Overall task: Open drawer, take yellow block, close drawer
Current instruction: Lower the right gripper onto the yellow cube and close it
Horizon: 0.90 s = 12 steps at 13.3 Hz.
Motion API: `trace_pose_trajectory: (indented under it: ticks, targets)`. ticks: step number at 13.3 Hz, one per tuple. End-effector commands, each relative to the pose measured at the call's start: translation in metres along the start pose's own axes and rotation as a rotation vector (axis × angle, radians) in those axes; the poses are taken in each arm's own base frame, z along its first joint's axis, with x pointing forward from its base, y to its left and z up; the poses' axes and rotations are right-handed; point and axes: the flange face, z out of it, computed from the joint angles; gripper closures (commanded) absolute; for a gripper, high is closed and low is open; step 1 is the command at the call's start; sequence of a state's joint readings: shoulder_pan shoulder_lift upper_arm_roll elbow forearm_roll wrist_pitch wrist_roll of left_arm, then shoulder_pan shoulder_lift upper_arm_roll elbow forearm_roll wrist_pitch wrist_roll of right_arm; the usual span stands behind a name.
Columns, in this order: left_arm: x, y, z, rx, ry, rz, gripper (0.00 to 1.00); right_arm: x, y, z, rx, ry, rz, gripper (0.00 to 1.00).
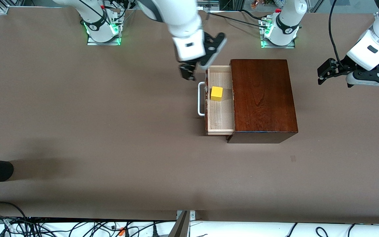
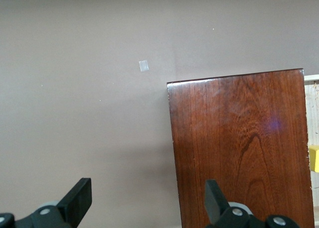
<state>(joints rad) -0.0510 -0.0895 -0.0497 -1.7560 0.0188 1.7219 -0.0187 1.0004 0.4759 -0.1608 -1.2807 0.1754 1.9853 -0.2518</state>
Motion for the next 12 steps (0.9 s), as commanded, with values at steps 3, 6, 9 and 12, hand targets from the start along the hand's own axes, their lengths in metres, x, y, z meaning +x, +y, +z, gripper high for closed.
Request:
trace_pose_trajectory:
  ticks: [3, 6, 9, 12]
  targets:
    - [0.007, -0.002, -0.004, -0.01, -0.022, -0.01, 0.0, 0.03, -0.031, 0.064, -0.126, -0.026, -0.233, 0.0]
    - [0.005, -0.002, -0.004, -0.01, -0.037, -0.014, 0.0, 0.023, -0.047, 0.104, -0.128, -0.11, -0.294, 0.0]
    - [0.005, -0.001, -0.005, -0.01, -0.033, -0.01, 0.0, 0.02, -0.052, 0.137, -0.147, -0.151, -0.335, 0.0]
    - [0.005, 0.0, -0.005, -0.011, -0.034, -0.01, 0.0, 0.017, -0.059, 0.155, -0.146, -0.17, -0.35, 0.0]
